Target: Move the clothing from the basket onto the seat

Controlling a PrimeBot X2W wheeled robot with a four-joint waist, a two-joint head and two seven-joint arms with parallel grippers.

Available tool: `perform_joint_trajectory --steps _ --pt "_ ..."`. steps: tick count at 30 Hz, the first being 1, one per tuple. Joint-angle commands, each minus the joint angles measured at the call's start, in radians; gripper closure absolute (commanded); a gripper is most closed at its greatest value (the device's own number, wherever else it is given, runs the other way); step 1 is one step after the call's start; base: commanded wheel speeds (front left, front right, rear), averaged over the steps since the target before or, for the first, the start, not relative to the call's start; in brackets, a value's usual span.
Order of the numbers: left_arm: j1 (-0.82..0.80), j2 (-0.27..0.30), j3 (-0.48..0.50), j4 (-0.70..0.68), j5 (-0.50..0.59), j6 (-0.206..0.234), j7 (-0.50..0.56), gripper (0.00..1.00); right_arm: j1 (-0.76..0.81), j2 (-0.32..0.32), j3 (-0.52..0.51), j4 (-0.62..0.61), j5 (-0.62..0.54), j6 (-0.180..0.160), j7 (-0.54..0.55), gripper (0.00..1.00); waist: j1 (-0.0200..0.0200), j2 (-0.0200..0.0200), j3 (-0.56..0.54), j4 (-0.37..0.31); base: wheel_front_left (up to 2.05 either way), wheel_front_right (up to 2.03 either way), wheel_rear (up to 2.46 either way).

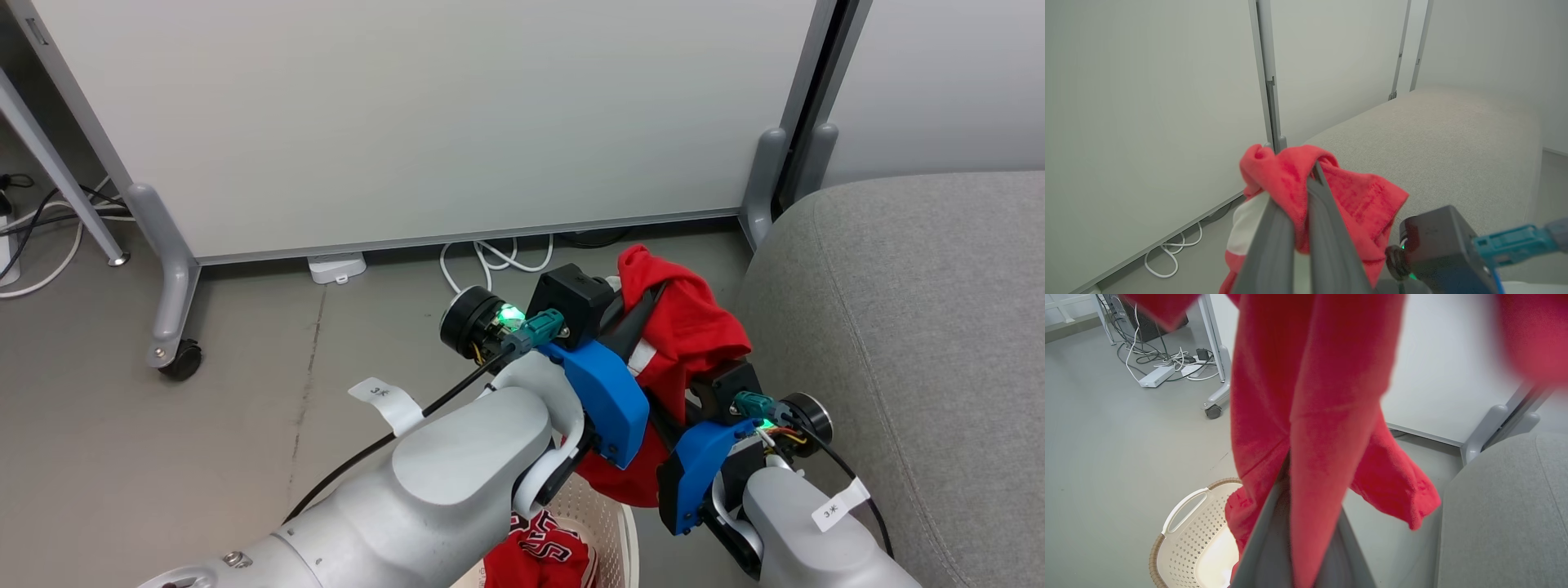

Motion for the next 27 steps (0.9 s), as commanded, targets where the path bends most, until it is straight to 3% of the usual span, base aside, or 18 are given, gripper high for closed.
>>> perform_joint_trajectory --steps 1,12,13,14,15,27 --pt "0.003 0.0 -0.003 0.003 0.001 -0.003 0.001 1.0 -0.017 0.003 0.004 0.006 0.01 0.0 -0.008 1.0 0.0 0.0 0.0 -0.001 0.0 0.0 0.0" --pt "0.006 0.0 -0.003 0.014 0.002 -0.005 0.003 1.0 -0.025 0.005 0.021 0.014 0.024 0.0 -0.012 1.0 0.0 0.0 -0.003 -0.001 0.0 0.0 0.0" --pt "0.006 0.0 -0.003 0.015 0.002 -0.003 0.003 0.83 -0.024 0.005 0.02 0.012 0.023 0.0 -0.013 1.0 0.0 0.0 -0.004 -0.001 0.0 0.0 0.0" --pt "0.006 0.0 -0.003 0.016 0.002 0.003 0.002 0.54 -0.023 0.005 0.019 0.009 0.024 0.0 -0.013 1.0 0.0 0.0 -0.004 -0.001 0.0 0.0 0.0" --pt "0.005 0.0 -0.003 0.016 0.002 0.008 -0.001 0.0 -0.021 0.005 0.018 0.007 0.024 0.0 -0.013 1.0 0.0 0.0 -0.004 -0.001 0.0 0.0 0.0" --pt "0.006 0.0 -0.003 0.023 0.004 0.018 -0.012 0.0 -0.01 -0.003 0.011 -0.011 0.018 0.0 -0.013 1.0 0.0 0.0 -0.006 -0.004 0.0 0.0 0.0"
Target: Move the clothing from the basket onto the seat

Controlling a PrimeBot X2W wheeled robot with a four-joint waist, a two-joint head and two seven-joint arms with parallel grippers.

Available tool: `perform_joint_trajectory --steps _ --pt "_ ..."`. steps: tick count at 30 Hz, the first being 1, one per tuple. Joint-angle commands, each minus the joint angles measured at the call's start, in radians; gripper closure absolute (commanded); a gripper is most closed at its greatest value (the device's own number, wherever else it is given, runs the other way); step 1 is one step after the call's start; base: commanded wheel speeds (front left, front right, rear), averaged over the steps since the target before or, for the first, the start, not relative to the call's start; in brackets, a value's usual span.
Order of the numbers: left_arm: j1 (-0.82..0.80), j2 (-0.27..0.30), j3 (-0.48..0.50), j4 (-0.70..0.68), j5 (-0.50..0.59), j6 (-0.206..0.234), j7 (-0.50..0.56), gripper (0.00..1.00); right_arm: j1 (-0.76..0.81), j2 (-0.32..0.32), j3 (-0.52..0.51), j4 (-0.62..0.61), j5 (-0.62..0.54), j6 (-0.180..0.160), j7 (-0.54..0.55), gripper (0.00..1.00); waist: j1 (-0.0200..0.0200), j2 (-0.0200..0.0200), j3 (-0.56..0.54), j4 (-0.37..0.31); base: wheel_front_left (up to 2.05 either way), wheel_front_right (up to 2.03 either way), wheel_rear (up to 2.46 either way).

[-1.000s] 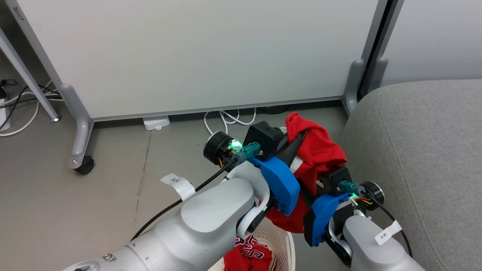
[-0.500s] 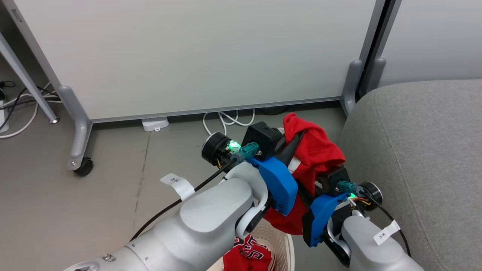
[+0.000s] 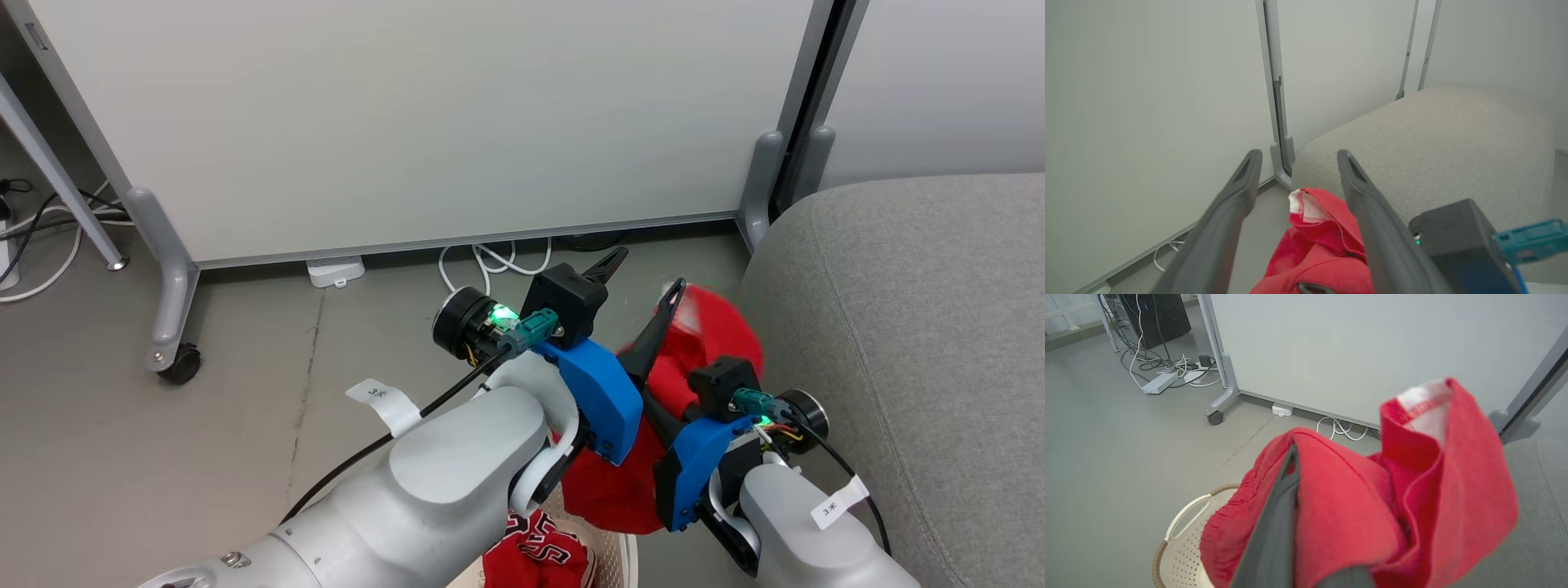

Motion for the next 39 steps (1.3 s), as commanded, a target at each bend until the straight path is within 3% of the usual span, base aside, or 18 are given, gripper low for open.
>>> perform_joint_trajectory --steps 1,13,24,39 --pt "0.007 0.0 -0.003 0.005 0.004 0.0 -0.007 0.0 -0.001 -0.003 -0.003 -0.007 -0.006 0.0 -0.006 1.0 0.0 0.0 0.0 0.0 0.0 0.0 0.0" --pt "0.037 0.0 0.033 -0.014 0.035 0.011 -0.017 0.0 0.01 -0.003 -0.012 -0.02 -0.003 0.0 -0.006 1.0 0.0 0.0 -0.003 0.002 0.0 0.0 0.0" --pt "0.273 0.052 0.323 -0.169 0.314 -0.002 -0.017 0.0 0.019 -0.016 -0.033 -0.062 -0.02 0.0 -0.005 1.0 0.0 0.0 0.003 0.006 0.0 0.0 0.0" --pt "0.566 0.067 0.635 -0.221 0.555 -0.055 -0.017 0.0 0.058 -0.018 -0.052 -0.153 -0.016 0.0 -0.005 1.0 0.0 0.0 0.005 -0.023 0.0 0.0 0.0"
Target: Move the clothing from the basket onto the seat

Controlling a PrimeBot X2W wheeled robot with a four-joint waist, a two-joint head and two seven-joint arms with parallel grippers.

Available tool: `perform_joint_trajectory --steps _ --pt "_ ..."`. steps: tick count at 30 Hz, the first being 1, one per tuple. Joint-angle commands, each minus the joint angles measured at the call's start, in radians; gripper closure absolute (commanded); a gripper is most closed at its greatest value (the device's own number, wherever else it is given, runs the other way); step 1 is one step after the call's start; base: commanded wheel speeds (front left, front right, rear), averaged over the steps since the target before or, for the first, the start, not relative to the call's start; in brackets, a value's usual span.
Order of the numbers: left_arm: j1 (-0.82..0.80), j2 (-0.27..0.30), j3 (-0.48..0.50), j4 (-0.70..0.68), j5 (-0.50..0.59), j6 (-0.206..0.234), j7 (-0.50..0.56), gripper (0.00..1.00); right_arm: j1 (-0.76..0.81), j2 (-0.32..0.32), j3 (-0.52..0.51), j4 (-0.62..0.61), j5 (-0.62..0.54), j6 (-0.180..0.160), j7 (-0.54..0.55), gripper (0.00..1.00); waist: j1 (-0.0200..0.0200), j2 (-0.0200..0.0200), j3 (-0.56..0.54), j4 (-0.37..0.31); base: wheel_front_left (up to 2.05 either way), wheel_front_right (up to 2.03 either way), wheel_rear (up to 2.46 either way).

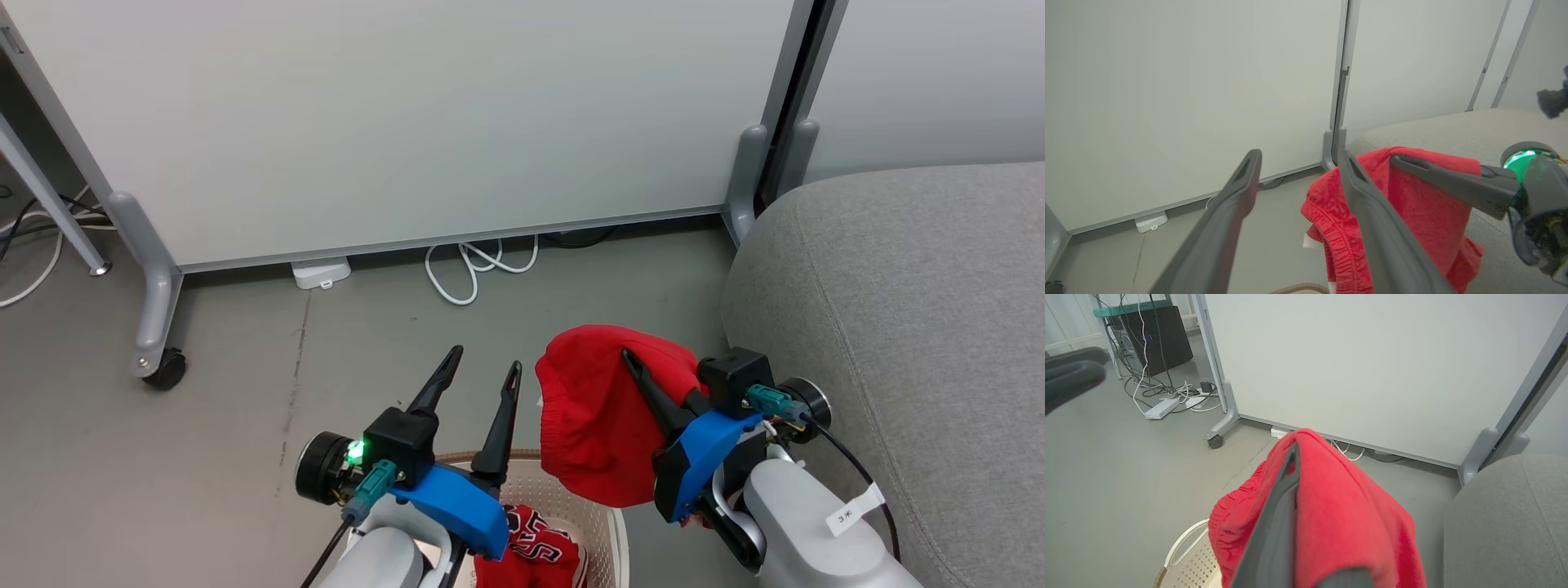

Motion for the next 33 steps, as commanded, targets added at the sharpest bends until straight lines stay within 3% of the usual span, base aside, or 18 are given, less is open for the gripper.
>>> perform_joint_trajectory --steps 1,17,27,33 --pt "0.02 -0.003 0.025 -0.002 0.019 -0.007 -0.005 0.0 0.012 -0.001 -0.001 -0.015 0.002 0.0 -0.005 1.0 0.0 0.0 0.0 -0.004 0.0 0.0 0.0" --pt "0.116 -0.043 0.251 -0.003 0.153 -0.057 -0.005 0.0 0.143 -0.009 -0.034 -0.234 -0.097 0.0 -0.005 1.0 0.0 0.0 0.008 -0.061 0.0 0.0 0.0" --pt "0.131 -0.06 0.302 -0.002 0.197 -0.094 -0.005 0.0 0.177 -0.004 -0.043 -0.278 -0.104 0.0 -0.005 1.0 0.0 0.0 0.017 -0.1 0.0 0.0 0.0" --pt "0.132 -0.066 0.313 -0.008 0.215 -0.107 -0.005 0.0 0.171 -0.001 -0.041 -0.29 -0.102 0.0 -0.004 1.0 0.0 0.0 0.027 -0.161 0.0 0.0 0.0"
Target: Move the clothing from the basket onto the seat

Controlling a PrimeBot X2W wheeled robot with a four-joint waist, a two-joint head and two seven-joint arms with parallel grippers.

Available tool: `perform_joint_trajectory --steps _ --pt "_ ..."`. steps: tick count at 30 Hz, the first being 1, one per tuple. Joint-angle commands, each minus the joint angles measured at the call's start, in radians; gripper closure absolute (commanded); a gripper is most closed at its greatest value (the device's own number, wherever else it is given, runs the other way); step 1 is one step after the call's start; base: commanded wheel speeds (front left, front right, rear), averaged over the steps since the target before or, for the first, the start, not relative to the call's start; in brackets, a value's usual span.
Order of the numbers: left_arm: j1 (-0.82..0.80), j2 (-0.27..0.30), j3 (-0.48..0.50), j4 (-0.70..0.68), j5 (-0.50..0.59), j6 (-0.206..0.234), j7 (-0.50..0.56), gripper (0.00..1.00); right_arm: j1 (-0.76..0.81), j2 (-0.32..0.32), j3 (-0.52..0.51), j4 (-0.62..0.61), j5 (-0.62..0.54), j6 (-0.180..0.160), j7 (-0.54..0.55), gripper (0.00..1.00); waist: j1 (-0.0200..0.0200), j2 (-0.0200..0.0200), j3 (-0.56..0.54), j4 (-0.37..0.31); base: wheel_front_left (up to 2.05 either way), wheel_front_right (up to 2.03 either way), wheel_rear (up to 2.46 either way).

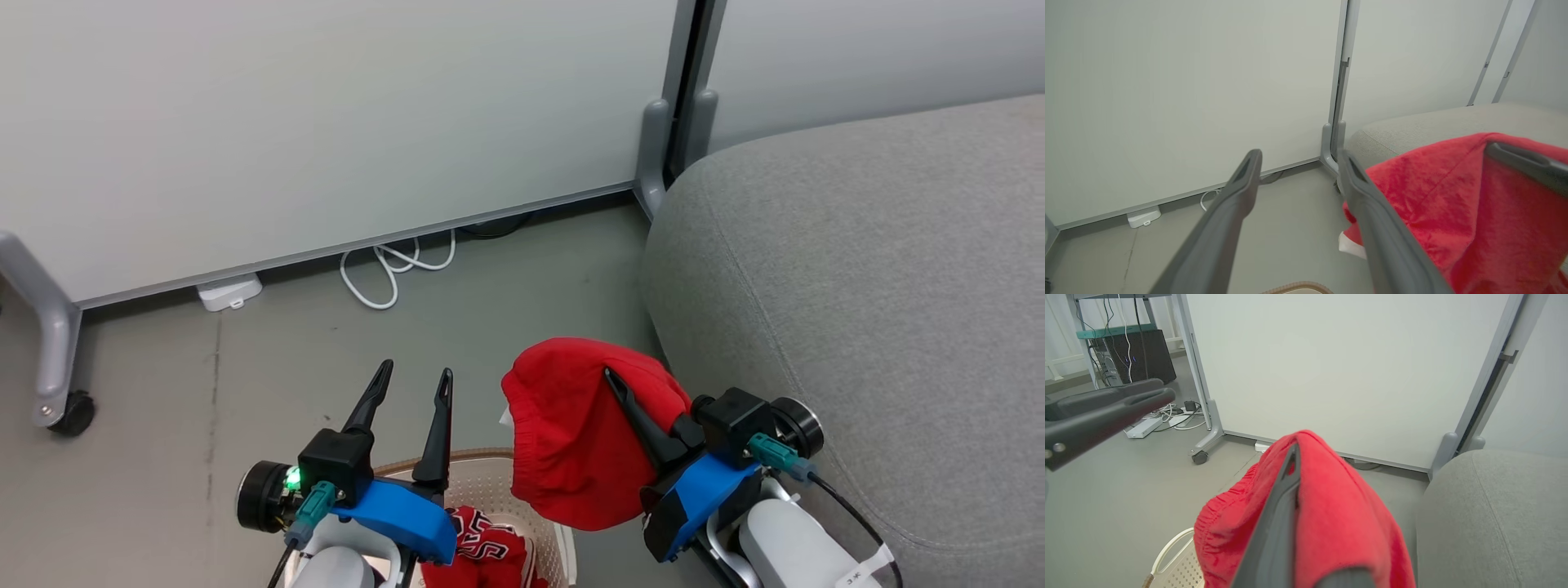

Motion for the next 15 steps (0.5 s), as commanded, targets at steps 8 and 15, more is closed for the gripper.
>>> perform_joint_trajectory --steps 8,15 --pt "-0.003 -0.003 0.006 -0.008 0.018 -0.014 -0.005 0.0 -0.003 0.002 -0.002 -0.011 -0.002 0.0 -0.004 1.0 0.0 0.0 0.021 -0.134 0.0 0.0 0.0" --pt "-0.017 -0.004 -0.012 -0.006 0.009 -0.018 -0.005 0.0 0.002 -0.002 -0.015 -0.019 -0.01 0.0 -0.004 1.0 0.0 0.0 0.037 -0.232 0.0 0.0 0.0"
